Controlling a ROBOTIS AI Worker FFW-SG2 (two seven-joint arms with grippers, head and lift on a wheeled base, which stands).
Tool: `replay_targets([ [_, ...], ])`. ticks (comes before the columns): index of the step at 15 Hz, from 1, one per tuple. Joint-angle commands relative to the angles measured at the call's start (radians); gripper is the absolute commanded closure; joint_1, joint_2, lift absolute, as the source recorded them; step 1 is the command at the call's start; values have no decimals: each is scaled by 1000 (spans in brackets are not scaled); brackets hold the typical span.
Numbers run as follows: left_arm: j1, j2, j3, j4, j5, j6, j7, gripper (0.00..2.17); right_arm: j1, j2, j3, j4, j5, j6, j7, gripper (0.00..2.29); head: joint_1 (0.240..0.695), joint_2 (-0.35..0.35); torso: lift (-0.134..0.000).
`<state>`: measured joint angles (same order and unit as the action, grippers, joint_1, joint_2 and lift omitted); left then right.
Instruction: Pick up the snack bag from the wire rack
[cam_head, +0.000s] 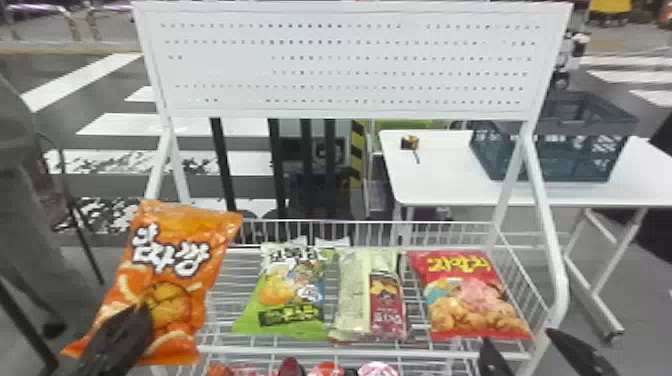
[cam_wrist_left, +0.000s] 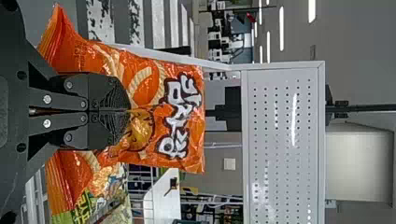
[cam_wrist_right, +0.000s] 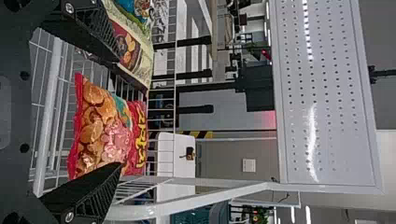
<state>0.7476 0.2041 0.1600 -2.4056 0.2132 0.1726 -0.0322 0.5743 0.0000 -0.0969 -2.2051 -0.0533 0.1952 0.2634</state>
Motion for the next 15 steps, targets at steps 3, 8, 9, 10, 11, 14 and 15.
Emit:
replay_targets([
  [3,12,0,0,-10,-11,-1,0,2017,-304,1,51,314,90,59,0,97,499,0,0],
  [8,6,0,-5,-9,-14,2,0,2017,-547,1,45,598,173,53,-16,97,499,0,0],
  [9,4,0,-8,-9,-17,2,0,2017,-577,1,43,633,196,59,-24,97,499,0,0],
  [10,3,1,-14,-9,-20,2,0,2017,-603,1,42,663,213,68,-35,97,499,0,0],
  [11,3,1,-16,-9,-21,2,0,2017,-622,1,37,687,217,89,-36,100,499,0,0],
  [14,4,0,-19,-10,-20,2,2,2017,-634,1,39,705,230,154,-36,795,499,0,0],
  [15,4,0,-19,-10,-21,2,0,2017,-631,1,42,697,230,166,-36,1744,499,0,0],
])
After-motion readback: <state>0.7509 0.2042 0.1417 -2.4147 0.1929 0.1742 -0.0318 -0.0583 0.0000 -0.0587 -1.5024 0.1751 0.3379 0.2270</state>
